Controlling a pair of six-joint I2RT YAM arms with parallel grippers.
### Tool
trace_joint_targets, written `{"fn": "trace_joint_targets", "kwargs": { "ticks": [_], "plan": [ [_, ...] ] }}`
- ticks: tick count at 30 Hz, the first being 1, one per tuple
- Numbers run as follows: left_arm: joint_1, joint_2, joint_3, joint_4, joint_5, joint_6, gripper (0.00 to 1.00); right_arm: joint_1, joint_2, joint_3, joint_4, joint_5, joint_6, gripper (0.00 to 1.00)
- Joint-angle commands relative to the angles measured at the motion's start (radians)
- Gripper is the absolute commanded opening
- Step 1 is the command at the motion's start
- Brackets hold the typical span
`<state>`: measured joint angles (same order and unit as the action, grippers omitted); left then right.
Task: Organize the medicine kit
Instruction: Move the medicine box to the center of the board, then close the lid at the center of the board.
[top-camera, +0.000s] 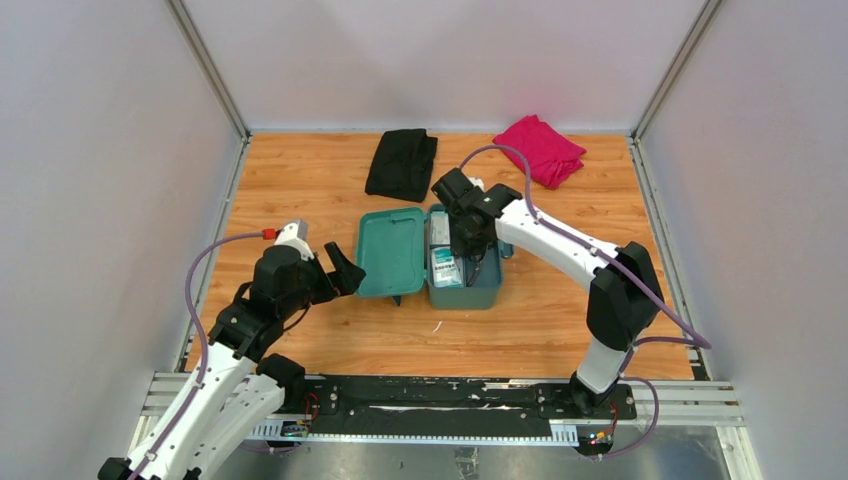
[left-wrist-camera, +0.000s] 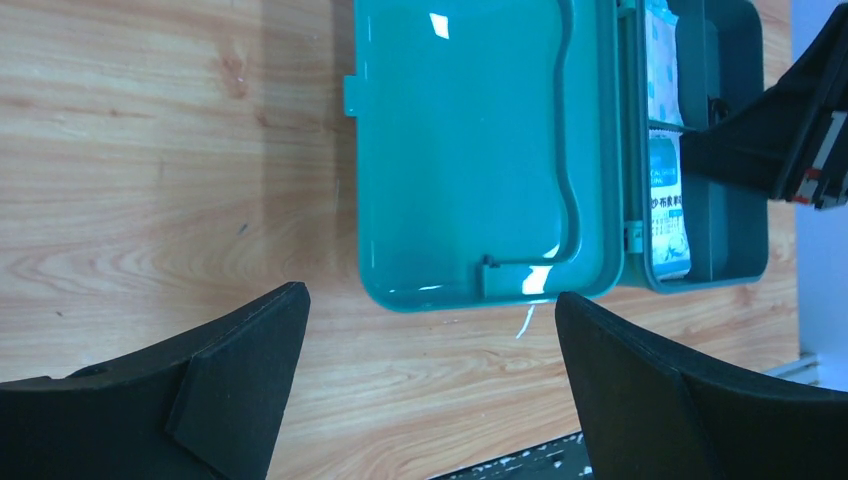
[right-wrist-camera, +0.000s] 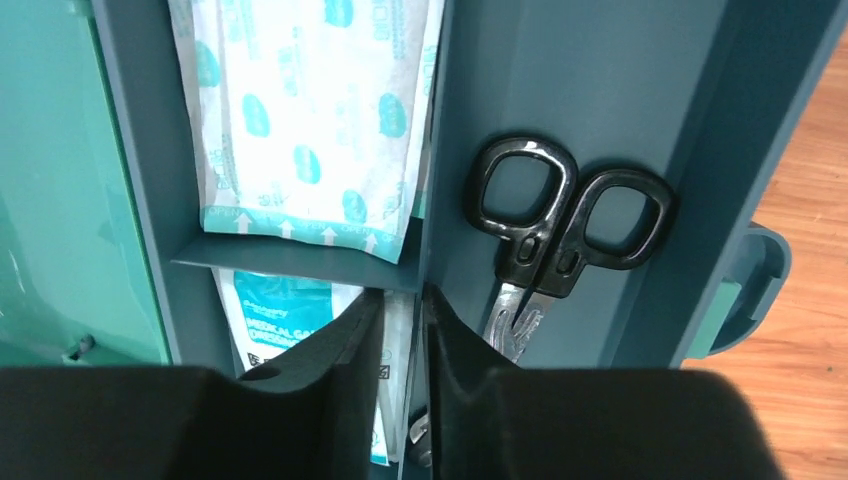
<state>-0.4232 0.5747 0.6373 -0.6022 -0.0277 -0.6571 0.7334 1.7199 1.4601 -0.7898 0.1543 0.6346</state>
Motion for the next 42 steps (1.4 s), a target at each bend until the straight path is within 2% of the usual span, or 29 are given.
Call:
{"fn": "trace_joint_targets", "kwargs": {
  "ticks": [1,9,16,21,27,32,42],
  "plan": [
    [-0.008,-0.012,-0.042,0.087,0.018,-0.097,1.0,0.065,0.037,0.018,-0.137,-0.045,0.026,0.28],
    [-0.008,-0.002,-0.072,0.157,-0.013,-0.092,1.0,0.078,-0.054,0.055,-0.191,-0.013,-0.043,0.4],
    [-0.006,0.029,-0.118,0.246,-0.013,-0.094,1.0,0.056,-0.158,0.08,-0.215,0.051,-0.11,0.41],
    [-0.006,0.026,-0.176,0.323,-0.03,-0.089,1.0,-0.016,-0.257,0.037,-0.202,0.071,-0.145,0.41],
    [0.005,0.035,-0.273,0.454,-0.023,-0.11,1.0,-0.156,-0.37,-0.072,-0.138,-0.004,-0.182,0.43],
    [0.043,0.061,-0.366,0.621,0.048,-0.154,1.0,-0.25,-0.433,-0.168,-0.067,-0.114,-0.219,0.49],
    [0.057,0.079,-0.47,0.83,0.139,-0.203,1.0,-0.313,-0.418,-0.256,-0.012,-0.193,-0.214,0.49]
  ]
}}
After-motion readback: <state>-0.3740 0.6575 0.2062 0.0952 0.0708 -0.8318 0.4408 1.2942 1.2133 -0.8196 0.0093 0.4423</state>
